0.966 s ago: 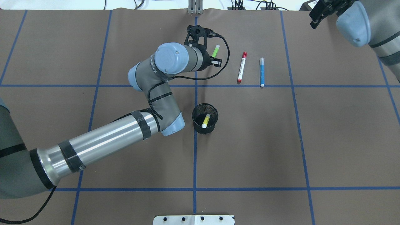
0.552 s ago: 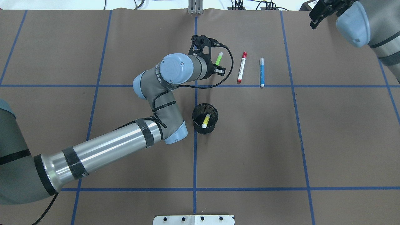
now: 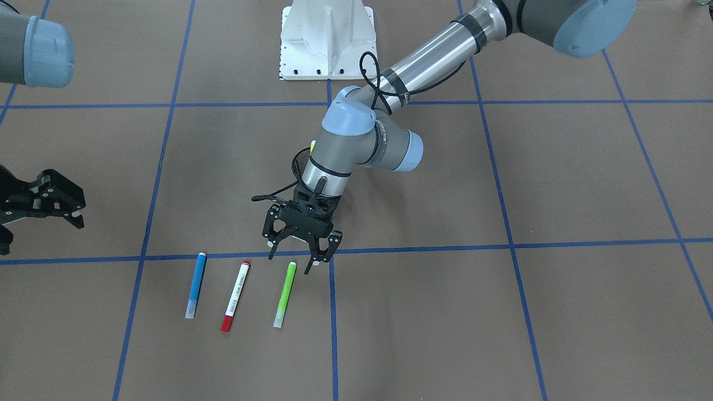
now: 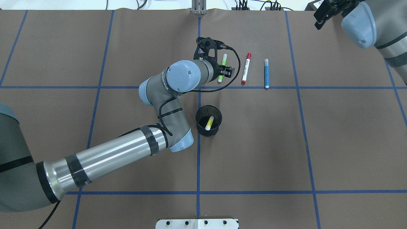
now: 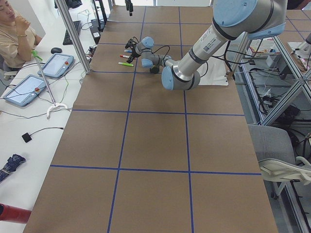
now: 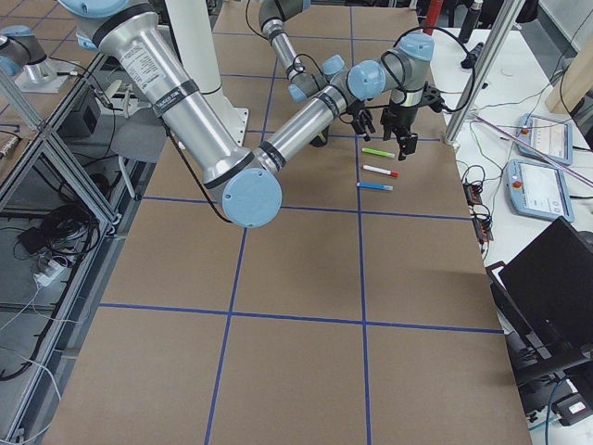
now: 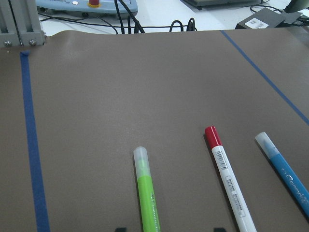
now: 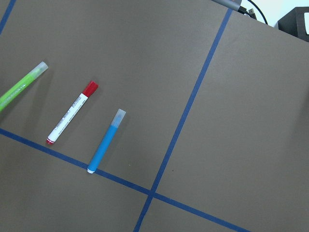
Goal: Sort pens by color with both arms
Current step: 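Carry the green highlighter beside the red-capped marker and release it, then move the left gripper back over the pen cup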
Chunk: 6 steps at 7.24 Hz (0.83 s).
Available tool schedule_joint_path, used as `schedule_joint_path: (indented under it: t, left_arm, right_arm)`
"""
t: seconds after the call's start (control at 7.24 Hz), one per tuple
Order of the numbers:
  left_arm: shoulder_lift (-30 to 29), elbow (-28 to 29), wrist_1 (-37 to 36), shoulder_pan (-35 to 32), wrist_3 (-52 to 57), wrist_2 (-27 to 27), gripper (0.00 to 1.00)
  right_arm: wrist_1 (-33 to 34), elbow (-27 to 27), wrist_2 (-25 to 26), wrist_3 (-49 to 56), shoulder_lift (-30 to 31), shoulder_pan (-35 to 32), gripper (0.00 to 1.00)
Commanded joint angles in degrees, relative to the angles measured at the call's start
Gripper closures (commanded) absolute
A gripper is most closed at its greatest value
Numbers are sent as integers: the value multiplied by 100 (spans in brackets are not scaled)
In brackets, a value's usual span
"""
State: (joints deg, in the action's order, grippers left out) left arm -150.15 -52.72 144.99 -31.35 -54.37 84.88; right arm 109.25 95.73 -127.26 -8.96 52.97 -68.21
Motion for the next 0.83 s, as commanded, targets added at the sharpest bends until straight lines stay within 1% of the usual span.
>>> schedule_joint_path:
  t: [0.0, 0.14, 0.28, 0.41, 0.69]
  left_arm:
    - [4, -491, -371, -21, -440, 28, 0]
    - [12, -1007, -1149, -38, -600, 342, 0]
    - [21, -1534, -2027, -90, -888, 823, 0]
    - [30, -2166, -3080, -108, -978, 1141, 0]
    - [196, -3431, -5303, -135, -988, 2132, 0]
  right_arm:
    - [0, -2, 0, 0, -6, 1, 0]
    - [-9, -2, 0, 8, 3, 1, 0]
    - [-9, 7, 0, 8, 3, 1, 0]
    - [-9, 24, 0, 0, 3, 1, 0]
    - [-9, 25, 0, 8, 11, 1, 0]
